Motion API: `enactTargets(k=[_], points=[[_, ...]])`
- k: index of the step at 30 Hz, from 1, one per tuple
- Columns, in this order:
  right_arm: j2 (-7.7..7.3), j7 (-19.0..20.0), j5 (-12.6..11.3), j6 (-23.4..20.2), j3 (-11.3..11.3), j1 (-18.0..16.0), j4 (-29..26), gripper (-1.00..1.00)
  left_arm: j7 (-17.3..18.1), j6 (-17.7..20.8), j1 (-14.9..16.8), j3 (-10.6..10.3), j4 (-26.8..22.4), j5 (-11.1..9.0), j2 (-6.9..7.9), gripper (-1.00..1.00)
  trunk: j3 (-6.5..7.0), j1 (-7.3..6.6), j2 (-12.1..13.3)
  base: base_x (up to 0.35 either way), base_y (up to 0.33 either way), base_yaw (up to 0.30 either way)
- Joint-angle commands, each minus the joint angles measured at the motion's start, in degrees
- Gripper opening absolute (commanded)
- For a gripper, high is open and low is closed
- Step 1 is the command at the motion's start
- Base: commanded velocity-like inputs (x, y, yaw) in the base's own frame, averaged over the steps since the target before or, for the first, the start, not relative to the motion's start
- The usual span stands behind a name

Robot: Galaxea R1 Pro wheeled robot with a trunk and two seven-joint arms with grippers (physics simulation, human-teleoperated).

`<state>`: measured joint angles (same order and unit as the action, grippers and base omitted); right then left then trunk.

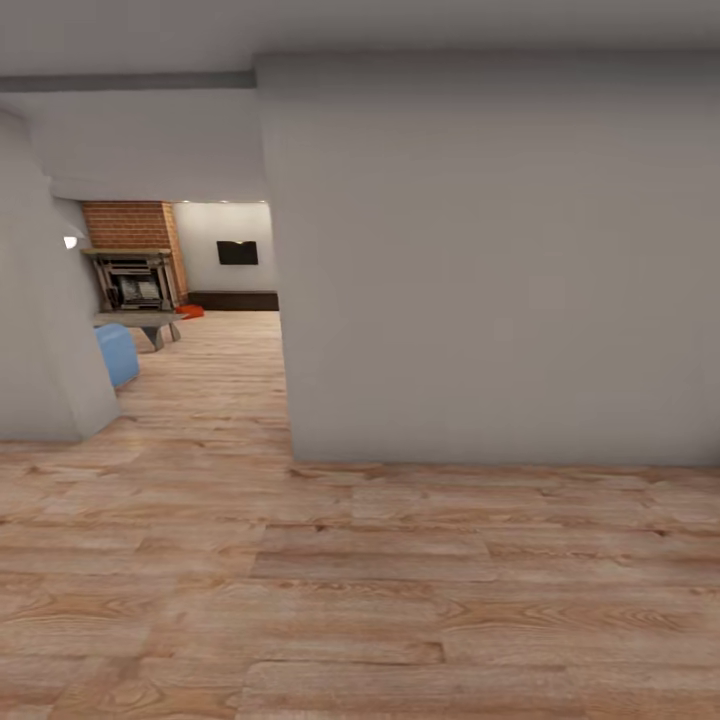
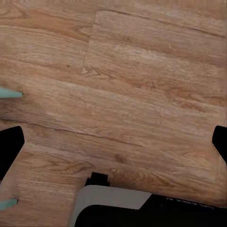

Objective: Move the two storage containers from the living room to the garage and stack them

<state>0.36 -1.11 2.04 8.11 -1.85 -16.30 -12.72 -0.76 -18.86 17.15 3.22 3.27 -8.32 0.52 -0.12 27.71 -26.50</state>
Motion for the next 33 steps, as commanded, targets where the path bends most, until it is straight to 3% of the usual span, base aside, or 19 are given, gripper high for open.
enactTargets(k=[1,33], points=[[-0.01,-0.1,0.2,0.2,-0.2,0.0,0.1,1.00,0.0,-0.4,0.1,0.3,0.2,0.0,0.00,1.00,-0.02,0.05,0.0,0.323,0.000,0.000],[-0.01,-0.1,0.2,0.2,-0.2,0.0,0.1,1.00,0.1,-0.4,0.1,0.3,0.2,0.0,0.17,1.00,-0.02,0.05,0.0,0.323,0.000,0.000]])
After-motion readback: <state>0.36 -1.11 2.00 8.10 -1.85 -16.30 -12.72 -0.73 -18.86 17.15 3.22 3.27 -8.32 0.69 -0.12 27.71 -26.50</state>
